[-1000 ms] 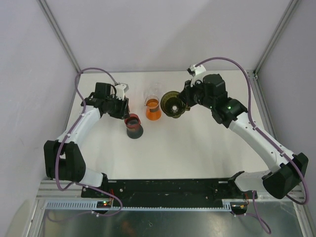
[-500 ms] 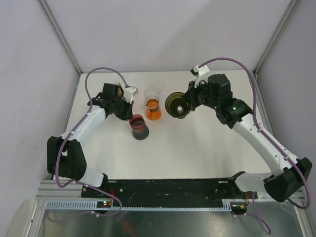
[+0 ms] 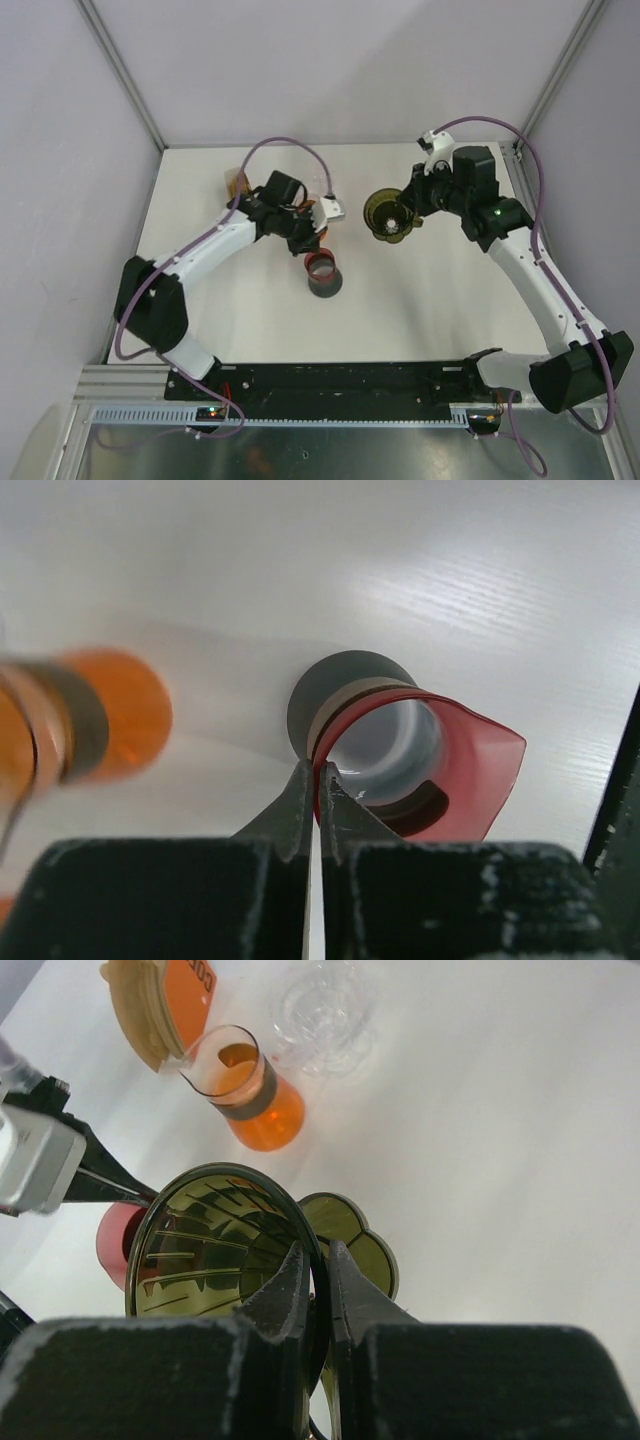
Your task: Place the coffee filter in the dripper
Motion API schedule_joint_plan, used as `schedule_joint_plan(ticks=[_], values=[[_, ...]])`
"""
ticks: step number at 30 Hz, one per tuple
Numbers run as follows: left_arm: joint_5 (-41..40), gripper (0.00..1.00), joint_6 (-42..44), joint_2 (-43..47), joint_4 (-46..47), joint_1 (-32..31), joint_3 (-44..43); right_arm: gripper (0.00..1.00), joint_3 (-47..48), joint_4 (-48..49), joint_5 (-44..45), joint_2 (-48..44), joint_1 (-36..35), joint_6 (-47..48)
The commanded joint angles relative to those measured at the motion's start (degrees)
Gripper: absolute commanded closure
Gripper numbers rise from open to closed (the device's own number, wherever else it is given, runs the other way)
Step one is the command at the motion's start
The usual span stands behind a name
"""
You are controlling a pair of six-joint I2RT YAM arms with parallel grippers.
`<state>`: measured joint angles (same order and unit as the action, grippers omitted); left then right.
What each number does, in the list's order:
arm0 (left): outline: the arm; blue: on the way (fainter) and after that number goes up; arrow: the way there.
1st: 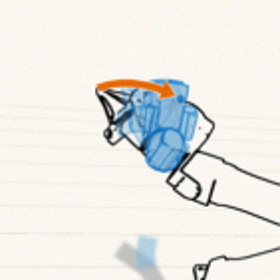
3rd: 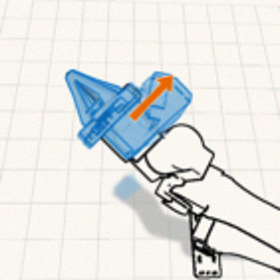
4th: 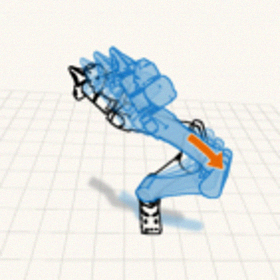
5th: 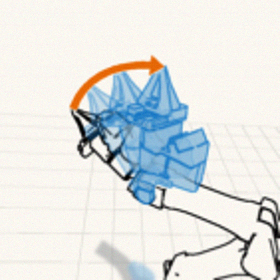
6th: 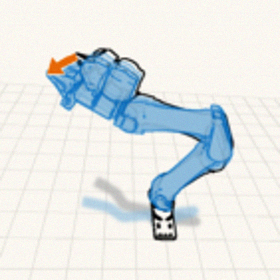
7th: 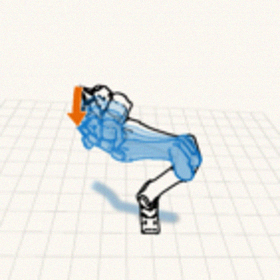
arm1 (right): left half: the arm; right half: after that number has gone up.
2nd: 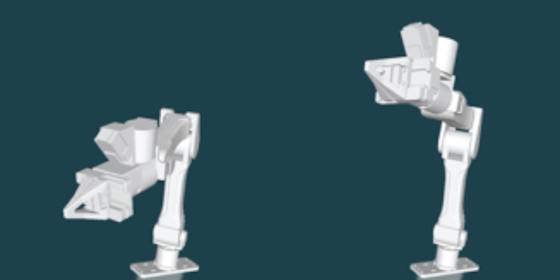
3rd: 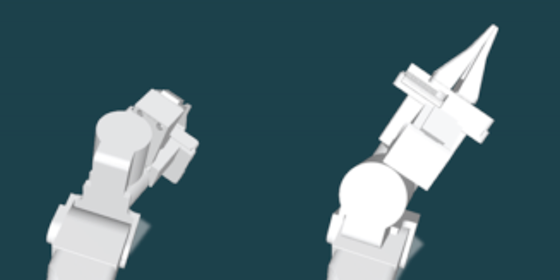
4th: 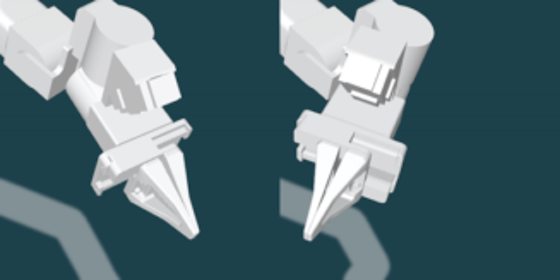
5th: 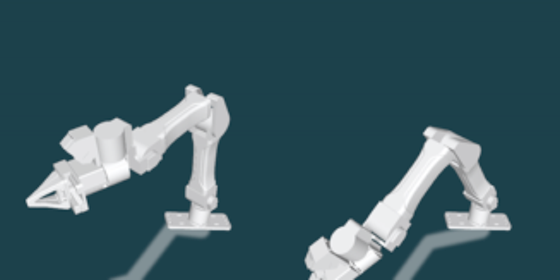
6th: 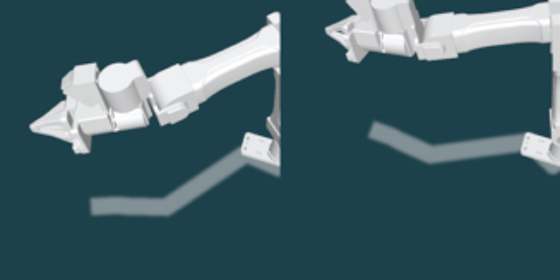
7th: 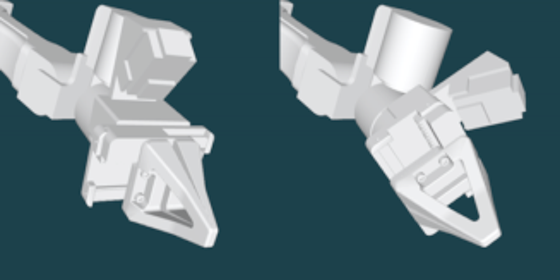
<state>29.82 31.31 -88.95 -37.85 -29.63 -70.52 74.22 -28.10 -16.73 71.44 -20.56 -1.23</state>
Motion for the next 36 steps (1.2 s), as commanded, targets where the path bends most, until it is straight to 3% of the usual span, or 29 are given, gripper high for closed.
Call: schedule_joint_plan(ticks=[1,7,15,20,22,25,27,31,36], values=[[3.7,1.00,11.6,-5.5,-0.9,-4.7,-8.8,1.00,0.1,-2.3,-4.6,-1.8,4.4,-0.9],[4.6,1.00,19.6,-15.0,-5.1,-9.7,-18.6,1.00,-2.0,-4.9,-3.7,-4.2,8.3,-1.8],[5.3,1.00,23.2,-26.4,-8.8,-13.0,-32.7,1.00,-3.7,-5.1,-2.9,-6.6,11.2,-3.2],[4.7,1.00,26.3,-29.8,-10.5,-14.1,-37.1,1.00,-3.8,-5.7,-0.7,-7.2,11.8,-3.7],[4.4,0.93,26.5,-30.7,-11.1,-14.2,-38.4,1.00,-3.8,-6.2,-0.1,-7.4,12.4,-4.0],[4.1,0.61,25.9,-30.9,-11.7,-14.2,-40.0,1.00,-3.8,-6.6,0.8,-7.5,13.0,-4.2],[3.7,0.48,25.4,-30.5,-11.8,-14.2,-40.9,1.00,-3.8,-6.6,1.3,-7.5,13.2,-4.3],[2.5,0.33,23.1,-29.4,-11.9,-13.9,-44.3,1.00,-3.7,-6.1,1.0,-7.7,13.2,-4.5],[1.0,0.23,17.5,-27.0,-12.0,-12.7,-48.8,1.00,-3.7,-6.1,1.2,-8.2,13.2,-4.3]])
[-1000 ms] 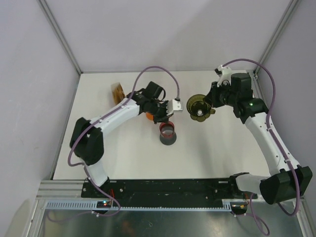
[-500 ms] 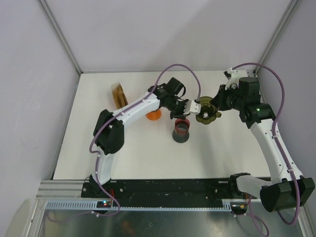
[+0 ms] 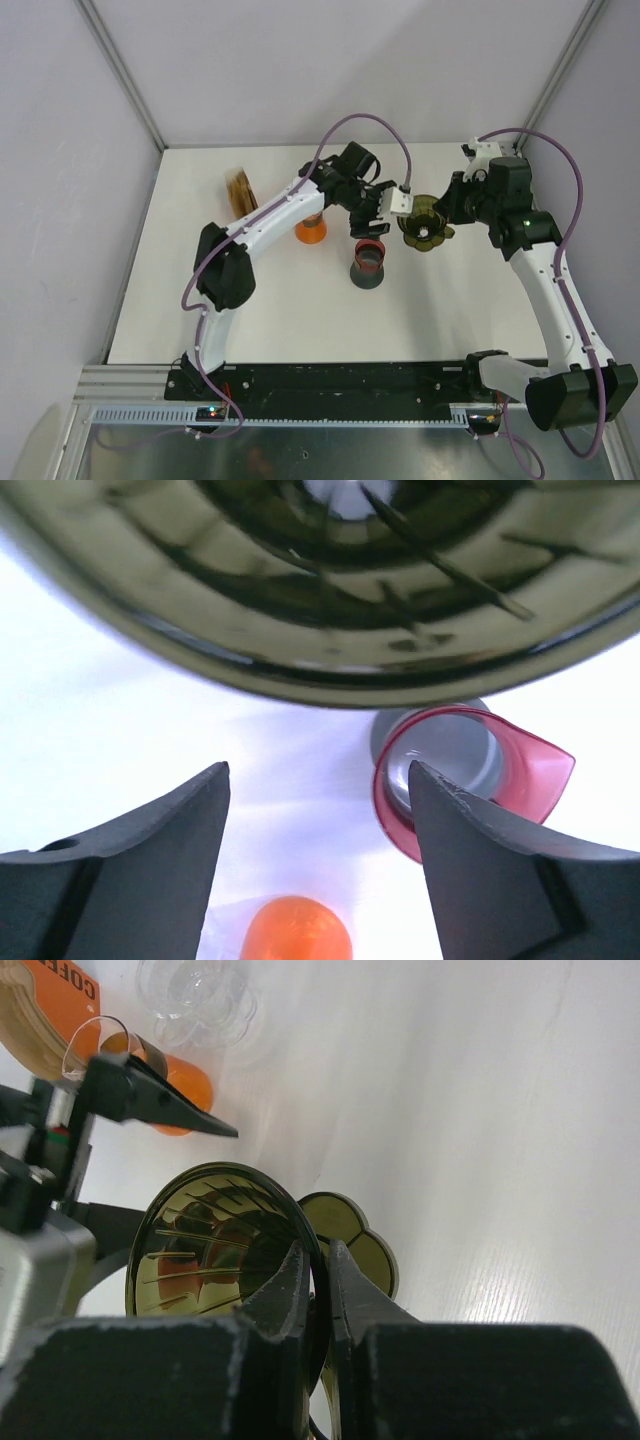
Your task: Place the coffee filter in the dripper
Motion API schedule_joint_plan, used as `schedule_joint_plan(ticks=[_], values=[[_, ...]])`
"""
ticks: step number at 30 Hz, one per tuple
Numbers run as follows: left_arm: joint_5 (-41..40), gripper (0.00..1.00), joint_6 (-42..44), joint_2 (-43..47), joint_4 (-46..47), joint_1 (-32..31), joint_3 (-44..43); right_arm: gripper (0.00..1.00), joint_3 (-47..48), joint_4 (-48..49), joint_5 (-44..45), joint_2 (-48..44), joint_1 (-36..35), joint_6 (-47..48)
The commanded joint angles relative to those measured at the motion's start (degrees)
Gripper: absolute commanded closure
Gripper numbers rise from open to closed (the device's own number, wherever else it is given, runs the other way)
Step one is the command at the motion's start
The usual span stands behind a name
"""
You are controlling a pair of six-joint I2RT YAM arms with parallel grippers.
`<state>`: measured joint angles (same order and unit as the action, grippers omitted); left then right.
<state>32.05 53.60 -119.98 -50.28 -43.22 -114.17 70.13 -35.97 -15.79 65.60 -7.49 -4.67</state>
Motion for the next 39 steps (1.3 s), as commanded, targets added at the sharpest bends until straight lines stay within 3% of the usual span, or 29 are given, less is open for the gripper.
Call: schedule_joint_plan(ticks=[1,10,16,22,28,39], values=[[-1.9,0.22,-5.8,4.7,0.5,1.1,-5.9,1.00,0.3,1.8,0.3,-2.4,0.2,-0.8],[-6.7,0.19,-19.5,14.3,0.5,7.2,-4.1,1.00,0.4,3.6,-0.6,-3.3,-1.3,-1.1],[-6.9,0.21,-30.1,22.5,0.6,15.7,2.8,1.00,0.4,7.5,0.8,-2.2,-8.1,-1.4],[-8.7,0.23,-37.0,29.5,1.3,25.7,11.4,1.00,0.4,12.7,-5.8,2.9,-12.1,-2.7],[-7.0,0.23,-39.9,35.2,4.3,35.1,20.6,1.00,0.4,15.4,-9.3,7.9,-12.9,-5.3],[-7.5,0.23,-39.4,41.7,9.9,40.2,31.3,1.00,0.3,12.7,-13.9,10.9,-13.4,-3.7]])
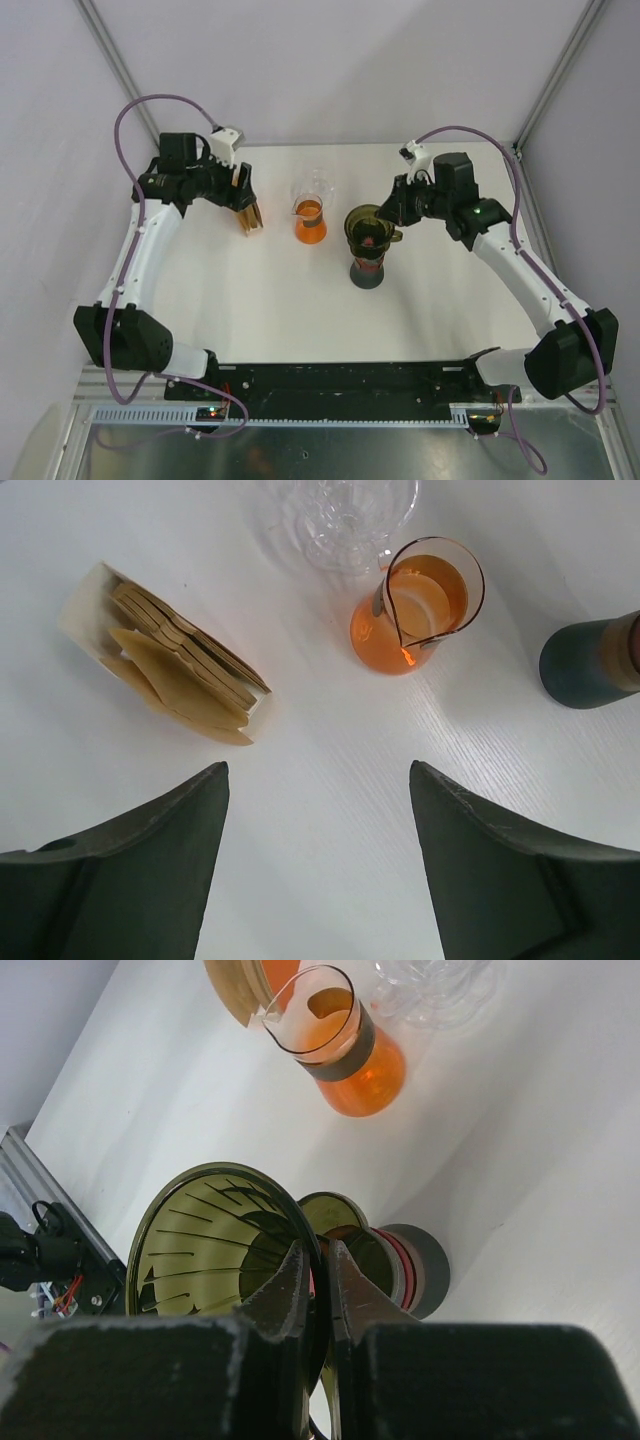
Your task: Place the coffee filter in the dripper
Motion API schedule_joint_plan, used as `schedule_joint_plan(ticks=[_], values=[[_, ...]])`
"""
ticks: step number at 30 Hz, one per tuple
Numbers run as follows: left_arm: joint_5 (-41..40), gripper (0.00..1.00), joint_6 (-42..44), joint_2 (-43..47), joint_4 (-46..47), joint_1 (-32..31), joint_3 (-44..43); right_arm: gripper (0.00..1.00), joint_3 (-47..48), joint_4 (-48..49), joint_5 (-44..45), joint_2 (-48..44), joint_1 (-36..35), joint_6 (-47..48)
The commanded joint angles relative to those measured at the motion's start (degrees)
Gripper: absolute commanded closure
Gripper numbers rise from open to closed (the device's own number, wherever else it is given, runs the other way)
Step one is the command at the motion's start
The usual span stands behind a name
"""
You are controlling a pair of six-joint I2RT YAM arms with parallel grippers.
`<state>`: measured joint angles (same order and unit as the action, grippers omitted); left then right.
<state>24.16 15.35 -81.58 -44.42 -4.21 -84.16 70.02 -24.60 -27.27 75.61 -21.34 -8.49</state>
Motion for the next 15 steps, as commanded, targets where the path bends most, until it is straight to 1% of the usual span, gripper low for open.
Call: schedule_joint_plan(ticks=[1,8,15], values=[[0.4,0.22,-1.0,3.4,4.2,1.4,1.6,1.00,0.4,0.8,-2.4,1.3,0.8,0.1],[0.7,0.22,-0.9,4.4,4.9,2.0,3.4,1.00,0.4,-2.4,-2.6,3.8,2.4,0.3],[0.7,0.22,-1.0,4.7,5.4,2.3,4.2,1.00,0.0,-2.4,-3.0,4.9,2.9,0.6]])
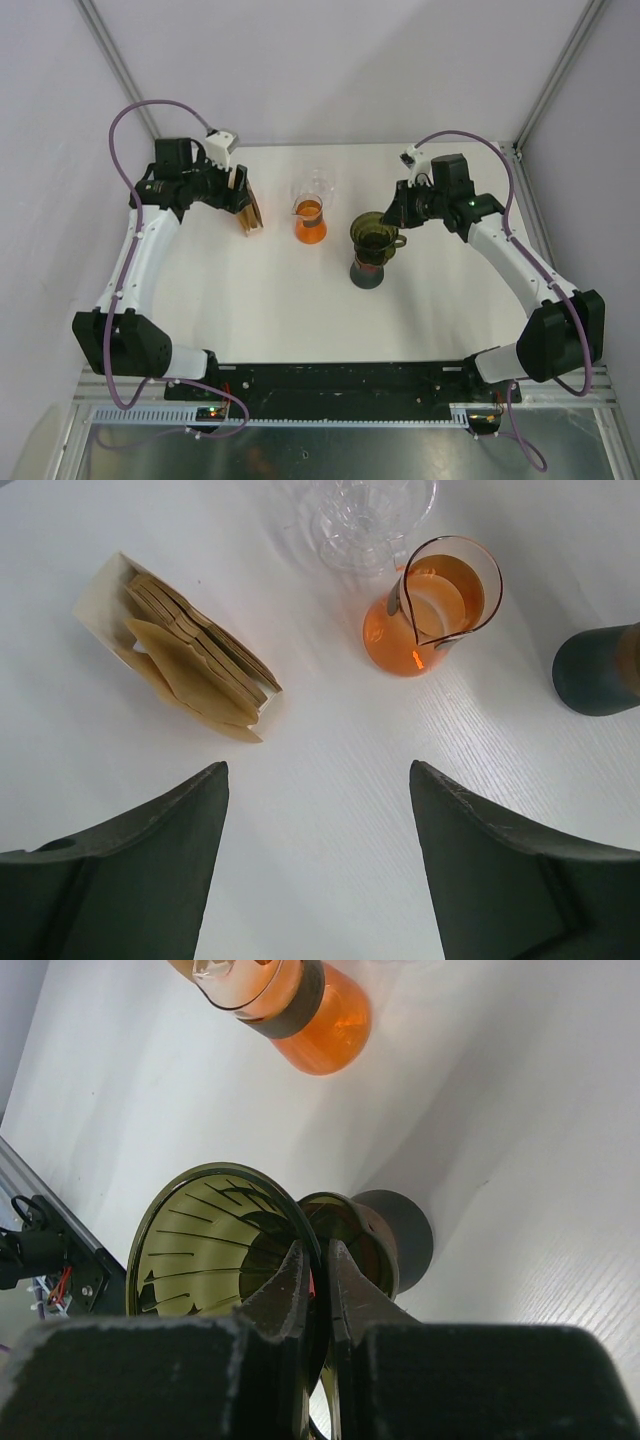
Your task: Place the coffee filter in the dripper
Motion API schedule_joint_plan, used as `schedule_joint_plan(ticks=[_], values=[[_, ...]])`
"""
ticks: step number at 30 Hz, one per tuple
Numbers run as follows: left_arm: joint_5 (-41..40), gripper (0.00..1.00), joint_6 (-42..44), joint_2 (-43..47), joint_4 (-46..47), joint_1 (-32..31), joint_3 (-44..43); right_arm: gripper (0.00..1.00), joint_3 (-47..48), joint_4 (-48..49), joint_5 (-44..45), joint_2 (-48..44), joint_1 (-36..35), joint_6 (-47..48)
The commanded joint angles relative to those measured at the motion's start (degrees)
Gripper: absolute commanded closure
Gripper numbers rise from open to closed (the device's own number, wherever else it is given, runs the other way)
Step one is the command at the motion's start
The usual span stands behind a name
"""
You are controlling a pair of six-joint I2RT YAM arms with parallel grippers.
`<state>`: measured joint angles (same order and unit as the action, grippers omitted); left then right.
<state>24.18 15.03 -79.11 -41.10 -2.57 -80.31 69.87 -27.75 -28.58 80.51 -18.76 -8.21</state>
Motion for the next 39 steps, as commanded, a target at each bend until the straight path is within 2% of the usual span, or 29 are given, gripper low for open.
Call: schedule_joint_plan(ticks=[1,9,24,36,39], values=[[0.6,0.22,-0.6,2.3,2.2,0.7,0.5,1.00,-0.1,1.1,-1.8,-0.1,0.4,0.3],[1.1,0.22,-0.5,2.4,2.3,0.8,0.6,1.00,-3.6,6.1,-4.5,-1.0,1.2,-0.2],[1.0,0.22,0.1,2.6,2.3,0.9,1.0,1.00,-3.8,6.9,-7.8,-0.7,1.3,3.3],[1.9,0.22,0.2,2.5,2.4,0.9,0.9,1.00,-3.7,13.3,-20.8,-0.3,4.6,5.0],[2.0,0.22,0.2,2.4,2.4,0.9,0.9,1.00,-2.6,11.8,-22.9,0.3,5.1,7.1]])
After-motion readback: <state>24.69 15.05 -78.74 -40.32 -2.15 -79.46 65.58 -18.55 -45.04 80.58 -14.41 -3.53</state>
